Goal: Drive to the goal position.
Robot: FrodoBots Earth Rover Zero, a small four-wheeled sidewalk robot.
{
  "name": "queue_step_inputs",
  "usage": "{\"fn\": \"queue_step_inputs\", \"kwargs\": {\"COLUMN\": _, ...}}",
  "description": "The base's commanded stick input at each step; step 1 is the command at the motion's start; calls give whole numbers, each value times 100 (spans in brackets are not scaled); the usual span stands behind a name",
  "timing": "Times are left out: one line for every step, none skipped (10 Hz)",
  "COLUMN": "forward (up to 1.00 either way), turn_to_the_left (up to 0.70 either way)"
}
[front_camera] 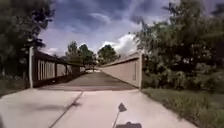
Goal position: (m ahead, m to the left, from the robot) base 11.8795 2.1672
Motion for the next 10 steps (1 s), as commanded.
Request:
{"fn": "queue_step_inputs", "kwargs": {"forward": 98, "turn_to_the_left": 0}}
{"fn": "queue_step_inputs", "kwargs": {"forward": 98, "turn_to_the_left": 0}}
{"fn": "queue_step_inputs", "kwargs": {"forward": 98, "turn_to_the_left": 0}}
{"fn": "queue_step_inputs", "kwargs": {"forward": 98, "turn_to_the_left": 0}}
{"fn": "queue_step_inputs", "kwargs": {"forward": 98, "turn_to_the_left": 0}}
{"fn": "queue_step_inputs", "kwargs": {"forward": 98, "turn_to_the_left": 23}}
{"fn": "queue_step_inputs", "kwargs": {"forward": 98, "turn_to_the_left": 39}}
{"fn": "queue_step_inputs", "kwargs": {"forward": 98, "turn_to_the_left": 31}}
{"fn": "queue_step_inputs", "kwargs": {"forward": 98, "turn_to_the_left": 13}}
{"fn": "queue_step_inputs", "kwargs": {"forward": 98, "turn_to_the_left": 0}}
